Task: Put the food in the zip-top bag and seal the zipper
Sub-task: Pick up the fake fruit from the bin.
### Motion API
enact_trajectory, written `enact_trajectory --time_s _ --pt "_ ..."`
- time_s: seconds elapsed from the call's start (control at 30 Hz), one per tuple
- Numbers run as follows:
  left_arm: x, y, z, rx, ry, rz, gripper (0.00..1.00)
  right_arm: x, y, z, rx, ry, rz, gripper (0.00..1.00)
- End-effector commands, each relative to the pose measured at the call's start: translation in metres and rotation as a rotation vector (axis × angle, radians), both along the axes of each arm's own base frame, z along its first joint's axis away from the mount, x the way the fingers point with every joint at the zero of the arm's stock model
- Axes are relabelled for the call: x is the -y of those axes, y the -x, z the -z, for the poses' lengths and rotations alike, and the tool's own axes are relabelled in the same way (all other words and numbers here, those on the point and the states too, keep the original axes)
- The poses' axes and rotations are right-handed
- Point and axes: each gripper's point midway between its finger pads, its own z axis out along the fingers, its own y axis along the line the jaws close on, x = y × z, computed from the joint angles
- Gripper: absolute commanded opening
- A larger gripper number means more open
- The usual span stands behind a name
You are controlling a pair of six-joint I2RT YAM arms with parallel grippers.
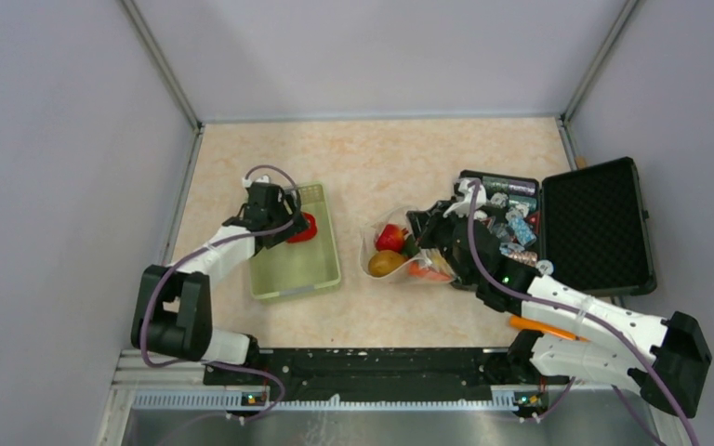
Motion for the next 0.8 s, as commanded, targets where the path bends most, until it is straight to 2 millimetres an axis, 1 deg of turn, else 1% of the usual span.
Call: enact_trajectory --time_s 0.0,0.1,0.13,0.17,0.3,0.43,0.6,0.7,0.77 --pt "0.001 0.020 -0.010 0.037 0.022 0.007 0.53 -0.008 -0.006 -0.023 0.034 -0.049 -0.004 0.00" --pt "-0.001 0.028 -0.022 0.061 0.019 0.016 0.53 -0.012 -0.007 -0.023 0.031 -0.044 -0.013 0.00" --pt "0.001 0.031 -0.027 0.068 0.031 0.028 0.53 -0.013 -0.007 -0.023 0.031 -0.043 -0.015 0.00" --pt "0.003 0.033 -0.036 0.091 0.047 0.041 0.52 -0.013 -0.007 -0.024 0.031 -0.044 -0.016 0.00" --pt "0.004 0.038 -0.059 0.147 0.060 0.059 0.52 -0.015 -0.007 -0.027 0.034 -0.045 -0.028 0.00" --pt "0.008 0.043 -0.075 0.175 0.081 0.083 0.52 -0.014 -0.007 -0.025 0.030 -0.042 -0.023 0.00" --pt "0.017 0.050 -0.092 0.231 0.118 0.147 0.52 -0.014 -0.008 -0.023 0.027 -0.043 -0.017 0.00" --pt "0.030 0.061 -0.103 0.262 0.178 0.211 0.52 -0.016 -0.008 -0.020 0.023 -0.039 -0.020 0.00" --pt "0.041 0.068 -0.117 0.305 0.240 0.267 0.53 -0.017 -0.009 -0.019 0.020 -0.040 -0.022 0.00"
